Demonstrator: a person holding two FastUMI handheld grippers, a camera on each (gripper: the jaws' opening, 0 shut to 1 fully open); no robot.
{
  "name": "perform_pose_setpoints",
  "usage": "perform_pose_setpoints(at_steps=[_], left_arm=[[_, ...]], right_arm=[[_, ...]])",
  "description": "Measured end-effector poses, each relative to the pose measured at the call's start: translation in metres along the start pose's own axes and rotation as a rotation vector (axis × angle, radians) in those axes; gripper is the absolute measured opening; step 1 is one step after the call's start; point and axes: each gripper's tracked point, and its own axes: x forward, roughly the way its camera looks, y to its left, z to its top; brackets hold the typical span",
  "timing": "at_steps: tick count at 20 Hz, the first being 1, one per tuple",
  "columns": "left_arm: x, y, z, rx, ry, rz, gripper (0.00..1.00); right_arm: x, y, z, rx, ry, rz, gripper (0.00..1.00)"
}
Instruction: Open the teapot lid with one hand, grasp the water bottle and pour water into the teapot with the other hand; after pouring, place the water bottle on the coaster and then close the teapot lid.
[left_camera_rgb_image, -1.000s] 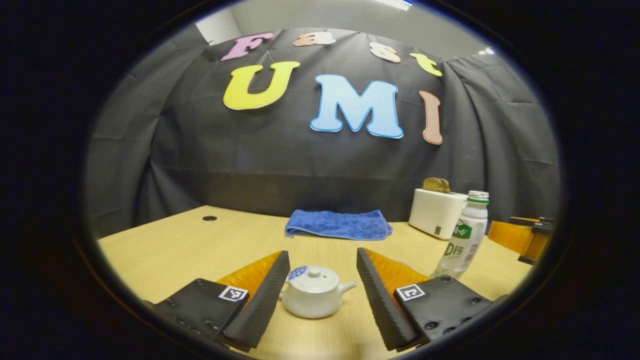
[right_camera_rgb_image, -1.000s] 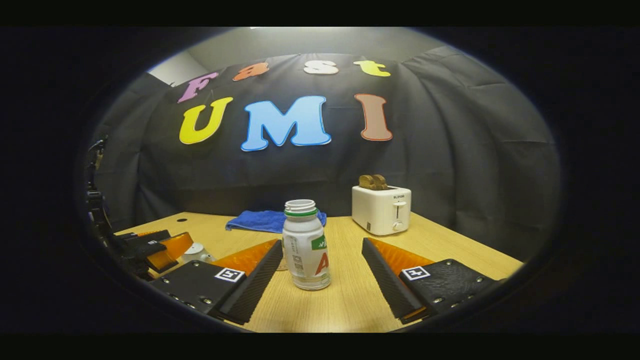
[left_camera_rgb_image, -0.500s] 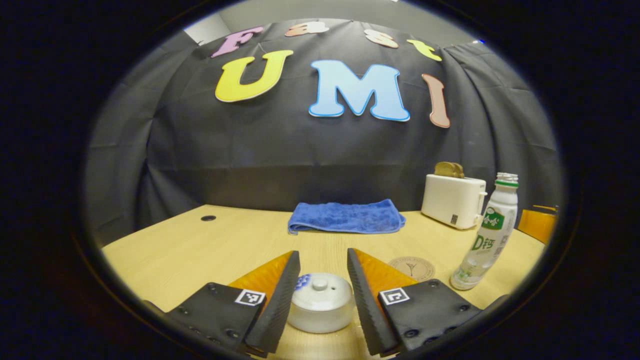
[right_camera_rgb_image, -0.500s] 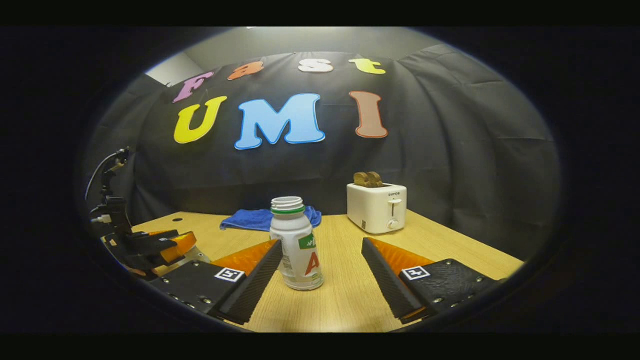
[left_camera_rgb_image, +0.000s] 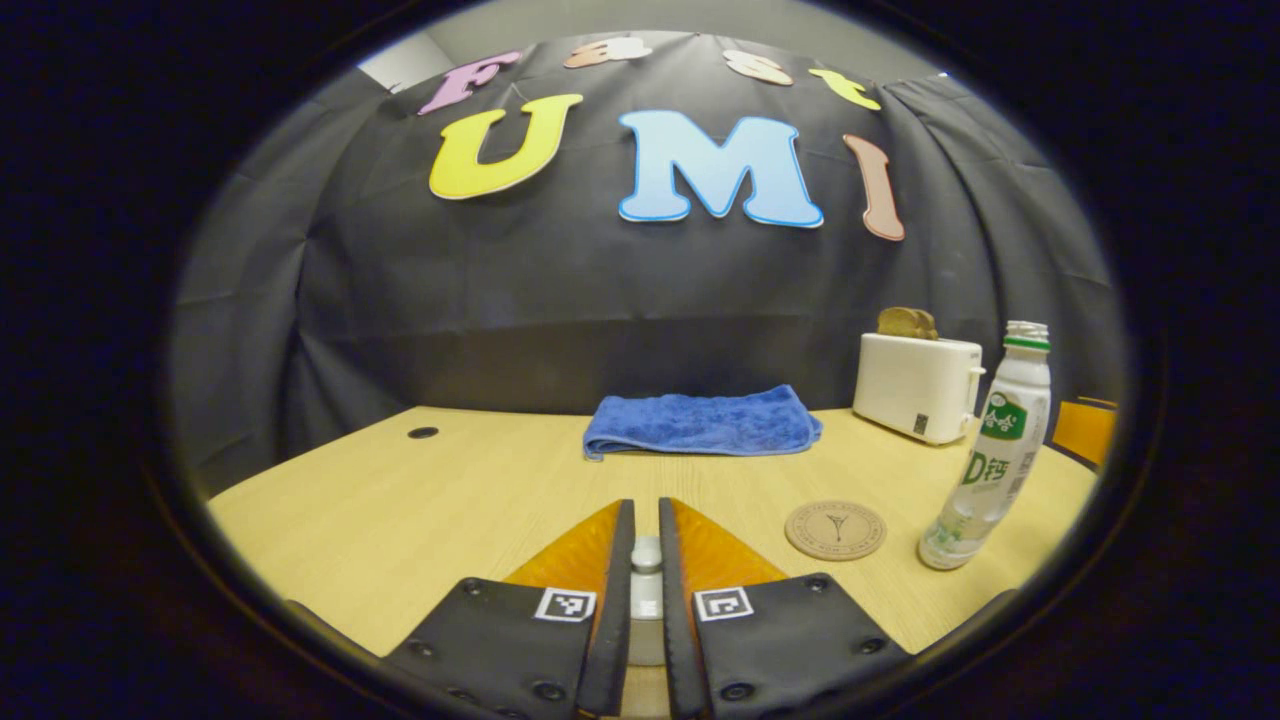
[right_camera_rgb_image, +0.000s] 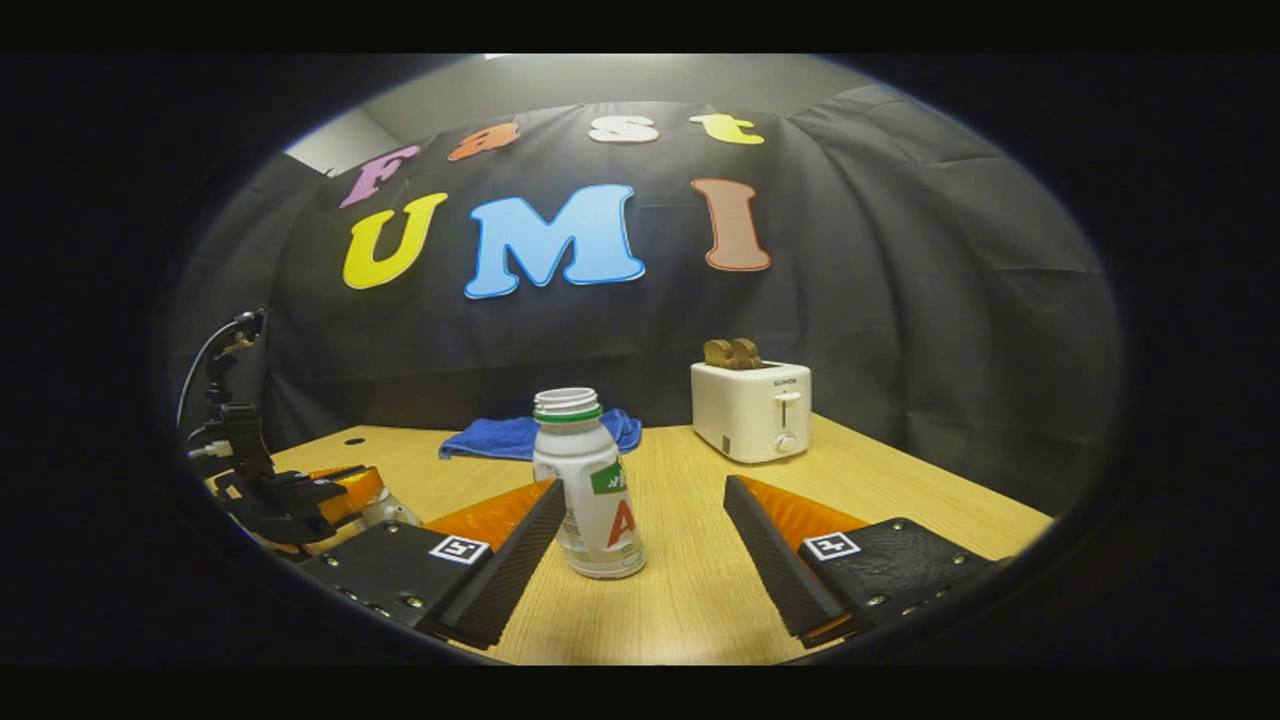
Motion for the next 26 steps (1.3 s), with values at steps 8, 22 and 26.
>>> perform_pose_setpoints(at_steps=[8, 22, 26], left_arm=[[-0.001, 0.000, 0.002, -0.036, 0.000, -0.022, 0.17], [-0.023, 0.046, 0.032, -0.073, -0.076, 0.009, 0.13], [-0.026, 0.081, 0.025, -0.056, -0.071, 0.059, 0.13]], right_arm=[[0.002, 0.009, -0.006, 0.015, 0.017, 0.042, 0.98], [0.031, 0.033, -0.038, 0.004, 0.123, 0.102, 0.99], [0.039, 0.037, -0.042, -0.013, 0.142, 0.103, 0.98]])
